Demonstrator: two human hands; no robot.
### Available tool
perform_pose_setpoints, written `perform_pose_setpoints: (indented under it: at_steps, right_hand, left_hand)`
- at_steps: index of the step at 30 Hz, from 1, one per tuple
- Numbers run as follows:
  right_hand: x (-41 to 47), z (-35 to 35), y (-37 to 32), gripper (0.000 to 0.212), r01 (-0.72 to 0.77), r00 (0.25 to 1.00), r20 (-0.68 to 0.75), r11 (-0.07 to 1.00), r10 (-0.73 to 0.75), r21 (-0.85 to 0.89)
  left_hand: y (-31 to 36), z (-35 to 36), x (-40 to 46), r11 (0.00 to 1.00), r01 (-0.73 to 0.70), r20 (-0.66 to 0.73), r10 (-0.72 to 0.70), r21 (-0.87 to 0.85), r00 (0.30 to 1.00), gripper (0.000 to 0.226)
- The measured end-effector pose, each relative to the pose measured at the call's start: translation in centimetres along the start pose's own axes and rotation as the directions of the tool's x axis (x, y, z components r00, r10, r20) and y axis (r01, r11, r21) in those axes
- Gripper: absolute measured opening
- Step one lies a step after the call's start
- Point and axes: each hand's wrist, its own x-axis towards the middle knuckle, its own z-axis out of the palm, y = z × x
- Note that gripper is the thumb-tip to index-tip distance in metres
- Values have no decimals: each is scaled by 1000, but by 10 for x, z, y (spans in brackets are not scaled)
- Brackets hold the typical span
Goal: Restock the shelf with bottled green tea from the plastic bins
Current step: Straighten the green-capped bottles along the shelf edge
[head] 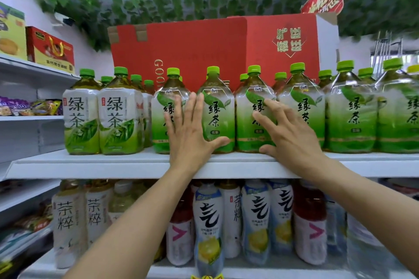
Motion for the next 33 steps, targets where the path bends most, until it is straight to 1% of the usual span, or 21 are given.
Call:
perform_pose_setpoints:
  at_steps: [4,8,10,12,13,15,17,19,21,23,25,27,30,33]
  right_hand:
    - [-1,1,-2,98,-11,1000,23,1000,11,-2]
    - [-11,1,5,84,-36,999,10,996,35,80]
    - [-24,-4,21,78,-98,995,8,994,98,53]
    - [-43,-12,36,77,-199,980,22,979,198,49]
    - [-50,-17,41,76,-251,967,49,966,248,62]
    - [-54,-25,50,77,-303,947,135,951,292,65]
    - [-49,-28,56,83,-294,942,180,955,282,41]
    - [-44,-30,60,88,-282,940,198,959,277,-3]
    - [-43,-29,63,88,-248,951,176,967,254,-56]
    - [-44,-25,67,88,-193,971,121,976,205,-103]
    - [-43,-25,71,88,-164,977,117,980,177,-116]
    - [-40,-24,75,86,-144,977,148,986,155,-84]
    - [-39,-22,80,82,-112,989,96,994,112,-12]
    - [-41,-19,84,80,-84,984,162,996,78,31]
  left_hand:
    - [0,-1,-1,1000,-2,6,2,-8,1000,122]
    - [0,-1,-3,1000,-15,-7,15,-1,1000,120]
    - [0,-1,-4,998,-51,0,51,22,999,115]
    - [4,0,-5,991,-117,1,117,67,993,109]
    - [10,0,-6,986,-147,8,147,77,989,106]
    - [30,3,-6,980,-189,47,187,53,981,105]
    - [57,10,-4,973,-231,93,229,14,969,106]
    - [79,18,0,969,-248,103,247,-3,963,107]
    - [89,25,3,975,-223,84,223,-7,971,108]
    - [91,30,3,977,-209,70,207,32,976,108]
    - [90,33,3,976,-207,54,204,62,977,109]
    - [90,33,3,977,-201,54,197,76,979,111]
    - [92,30,2,976,-197,70,191,90,979,112]
    - [93,28,0,976,-188,69,181,107,981,111]
